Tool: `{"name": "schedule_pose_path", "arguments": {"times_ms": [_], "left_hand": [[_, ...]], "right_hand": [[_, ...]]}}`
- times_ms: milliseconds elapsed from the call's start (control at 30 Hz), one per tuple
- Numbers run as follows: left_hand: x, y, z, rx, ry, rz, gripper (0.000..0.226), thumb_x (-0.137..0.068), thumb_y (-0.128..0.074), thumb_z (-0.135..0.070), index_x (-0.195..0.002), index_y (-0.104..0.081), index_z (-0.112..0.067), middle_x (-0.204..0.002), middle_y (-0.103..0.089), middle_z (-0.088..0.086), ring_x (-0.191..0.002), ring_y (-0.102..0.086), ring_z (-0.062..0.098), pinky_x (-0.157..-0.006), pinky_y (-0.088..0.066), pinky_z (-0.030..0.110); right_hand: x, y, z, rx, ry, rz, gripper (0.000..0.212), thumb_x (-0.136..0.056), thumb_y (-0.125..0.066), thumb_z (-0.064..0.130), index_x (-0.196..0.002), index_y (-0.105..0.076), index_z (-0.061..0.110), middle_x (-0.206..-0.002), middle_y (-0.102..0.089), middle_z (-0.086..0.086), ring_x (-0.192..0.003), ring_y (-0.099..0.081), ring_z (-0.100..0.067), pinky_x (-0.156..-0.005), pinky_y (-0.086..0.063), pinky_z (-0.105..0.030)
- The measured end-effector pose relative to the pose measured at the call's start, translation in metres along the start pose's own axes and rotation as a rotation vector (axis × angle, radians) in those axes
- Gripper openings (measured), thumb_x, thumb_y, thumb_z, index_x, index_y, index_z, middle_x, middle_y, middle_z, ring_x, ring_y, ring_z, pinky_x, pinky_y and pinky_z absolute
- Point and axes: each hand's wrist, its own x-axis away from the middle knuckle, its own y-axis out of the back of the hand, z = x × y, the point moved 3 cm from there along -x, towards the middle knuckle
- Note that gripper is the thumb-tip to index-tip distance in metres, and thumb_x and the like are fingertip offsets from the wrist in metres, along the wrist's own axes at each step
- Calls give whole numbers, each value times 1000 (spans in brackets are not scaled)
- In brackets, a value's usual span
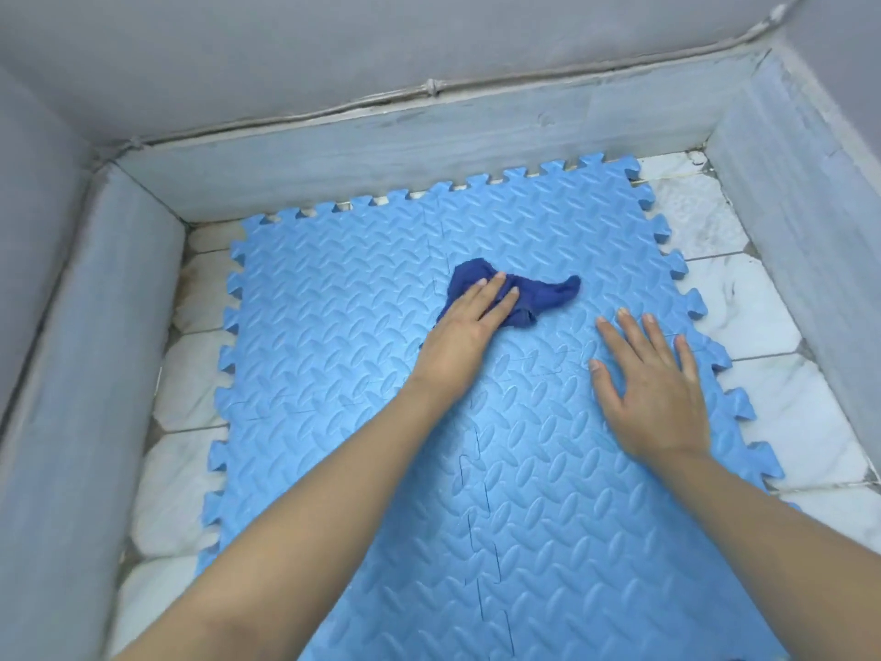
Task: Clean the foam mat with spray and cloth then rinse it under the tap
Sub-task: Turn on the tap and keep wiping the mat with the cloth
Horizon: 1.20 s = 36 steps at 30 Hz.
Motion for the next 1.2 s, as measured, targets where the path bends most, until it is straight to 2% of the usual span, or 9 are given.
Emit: {"name": "schedule_pose_path", "arguments": {"times_ms": [167,300,367,467,633,733,900,1000,1200], "left_hand": [[129,78,143,-74,563,-258,73,-81,-39,17,-147,-35,-13,-158,-19,10,-144,-22,28,-116,-24,37],[178,95,158,-22,1011,-445,62,-84,-38,12,-144,-37,-3,-152,-29,18,-142,-26,31,-112,-19,28],[172,77,121,-46,876,-404,65,-83,-33,16,-144,-39,-7,-154,-28,12,-144,-22,26,-115,-17,28],[174,33,38,-45,405,-173,61,-90,-32,9,-146,-38,-15,-156,-28,4,-146,-17,20,-119,-13,32],[285,15,-55,-18,-116,144,55,-93,-36,-1,-145,-39,-19,-153,-36,2,-143,-27,21,-117,-21,35],[340,44,-9,-54,16,108,48,-102,-23,-8,-147,-36,-21,-156,-29,0,-146,-20,19,-117,-22,35],[351,93,84,-32,618,-92,81,-76,-37,25,-145,-37,-16,-156,-19,-6,-146,-13,17,-112,-32,48],[334,80,51,-31,468,-46,81,-76,-35,24,-147,-35,-16,-157,-18,-6,-147,-8,9,-113,-25,27],[312,16,-66,-1,-122,166,40,-86,-56,-18,-126,-56,-19,-148,-44,7,-141,-31,31,-113,-28,47]], "right_hand": [[-1,-2,2,-12,2,-1,58,-97,-27,48,-150,-35,29,-160,-29,3,-150,-18,-19,-123,-6,-45],[-1,-3,0,-30,8,3,57,-97,-29,47,-150,-34,28,-160,-28,3,-150,-17,-20,-122,-5,-46],[1,-2,0,-28,4,10,57,-97,-29,48,-150,-34,28,-160,-28,2,-150,-17,-20,-122,-5,-46],[2,-1,1,-20,-5,12,58,-97,-27,48,-150,-33,28,-161,-27,1,-150,-16,-21,-122,-6,-47],[0,1,4,11,25,-3,60,-97,-23,48,-150,-33,24,-159,-30,-5,-149,-20,-27,-120,-10,-52],[4,-1,7,62,-12,-39,59,-99,-23,48,-148,-38,20,-155,-35,-15,-145,-27,-36,-116,-15,-58],[25,1,20,34,-118,153,60,-101,-32,51,-154,-25,22,-162,-15,-15,-149,-11,-38,-117,-9,-62],[80,4,26,103,37,190,61,-99,-27,55,-154,-23,28,-164,-15,-7,-150,-11,-33,-116,-6,-61],[112,9,12,-111,76,187,62,-94,-34,44,-152,-32,22,-162,-22,-8,-151,-13,-29,-120,-7,-50]]}}
